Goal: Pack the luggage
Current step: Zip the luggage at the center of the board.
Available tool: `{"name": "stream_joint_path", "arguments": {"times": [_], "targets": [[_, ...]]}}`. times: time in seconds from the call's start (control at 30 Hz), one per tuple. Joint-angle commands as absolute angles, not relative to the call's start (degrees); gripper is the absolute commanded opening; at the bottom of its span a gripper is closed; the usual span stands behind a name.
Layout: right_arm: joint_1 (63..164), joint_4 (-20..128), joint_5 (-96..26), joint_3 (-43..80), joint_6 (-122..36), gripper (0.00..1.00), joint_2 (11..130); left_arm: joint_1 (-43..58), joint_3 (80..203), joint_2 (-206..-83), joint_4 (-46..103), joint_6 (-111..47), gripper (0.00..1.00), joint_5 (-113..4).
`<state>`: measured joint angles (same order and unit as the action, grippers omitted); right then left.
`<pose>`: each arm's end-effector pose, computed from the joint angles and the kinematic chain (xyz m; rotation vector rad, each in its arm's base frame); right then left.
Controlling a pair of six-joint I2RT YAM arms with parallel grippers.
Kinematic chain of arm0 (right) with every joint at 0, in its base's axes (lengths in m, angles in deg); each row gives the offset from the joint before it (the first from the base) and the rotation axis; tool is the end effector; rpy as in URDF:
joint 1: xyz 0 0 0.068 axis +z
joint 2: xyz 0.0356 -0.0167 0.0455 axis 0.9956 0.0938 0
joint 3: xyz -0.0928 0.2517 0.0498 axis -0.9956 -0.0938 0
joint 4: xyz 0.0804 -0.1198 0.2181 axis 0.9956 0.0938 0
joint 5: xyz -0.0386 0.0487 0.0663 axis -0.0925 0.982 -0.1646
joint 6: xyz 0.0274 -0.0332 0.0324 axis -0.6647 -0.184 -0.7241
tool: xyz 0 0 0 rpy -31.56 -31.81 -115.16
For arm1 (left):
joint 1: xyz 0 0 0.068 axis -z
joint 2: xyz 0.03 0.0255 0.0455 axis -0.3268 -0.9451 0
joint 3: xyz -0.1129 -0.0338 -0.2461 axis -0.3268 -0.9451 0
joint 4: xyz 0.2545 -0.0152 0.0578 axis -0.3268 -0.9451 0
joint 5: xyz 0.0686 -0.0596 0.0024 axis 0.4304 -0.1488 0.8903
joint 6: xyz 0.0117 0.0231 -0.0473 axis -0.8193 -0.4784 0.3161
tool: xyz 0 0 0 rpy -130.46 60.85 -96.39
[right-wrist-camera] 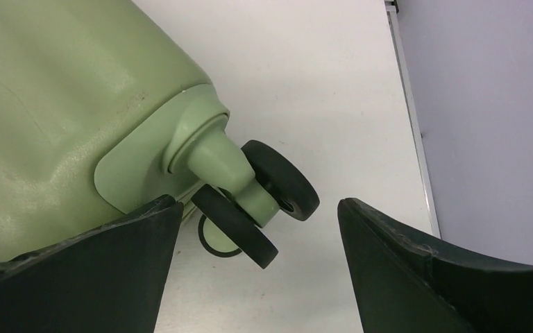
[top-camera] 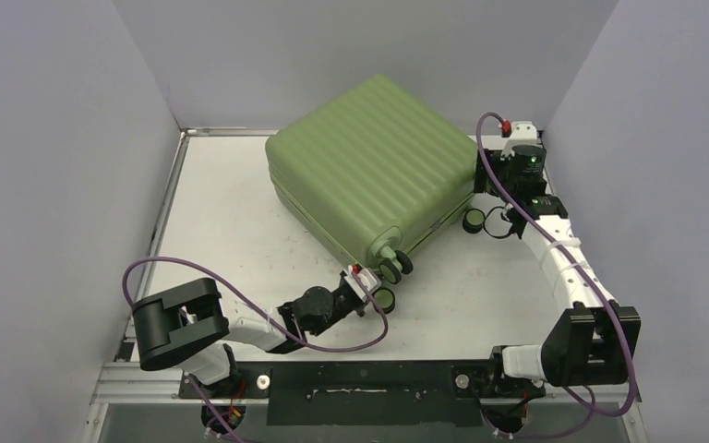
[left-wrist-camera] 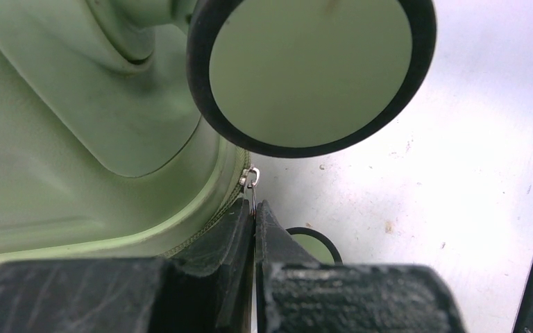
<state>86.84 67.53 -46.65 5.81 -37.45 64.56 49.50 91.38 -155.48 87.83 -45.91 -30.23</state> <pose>0.3034 0.0094 0.3244 0.0282 2.0374 -0.0292 0.1085 -0.2498 0.1752 0.7874 1.4703 -0.6551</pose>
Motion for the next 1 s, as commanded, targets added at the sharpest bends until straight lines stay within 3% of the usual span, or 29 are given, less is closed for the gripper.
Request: {"name": "stream_joint_path", "arguments": {"times": [0.0, 0.4, 0.53, 0.63, 0.8, 0.97], "targets": [[86.4, 64.6, -44.0, 4.6, -31.3, 0.84, 65.4, 51.1, 89.8, -154.8, 92.9, -45.4, 0.0, -33.8], [86.4, 65.7, -45.4, 11.9, -22.9, 0.84, 74.6, 51.2, 89.3, -156.0, 95.1, -44.6, 0.0, -34.4], [86.7, 65.8, -44.1, 11.8, -21.5, 0.79, 75.4, 51.2, 89.4, -155.9, 94.6, -45.0, 0.0, -34.7], [88.2, 66.0, -44.6, 11.3, -19.6, 0.68, 75.7, 51.1, 89.5, -155.9, 94.6, -45.1, 0.0, -34.7], [90.3, 66.8, -45.8, 11.3, -18.1, 0.28, 75.3, 51.1, 89.7, -156.3, 94.8, -45.2, 0.0, -34.8], [92.7, 67.6, -46.9, 10.0, -18.7, 0.09, 73.4, 51.2, 89.5, -156.2, 94.8, -44.9, 0.0, -34.5]]}}
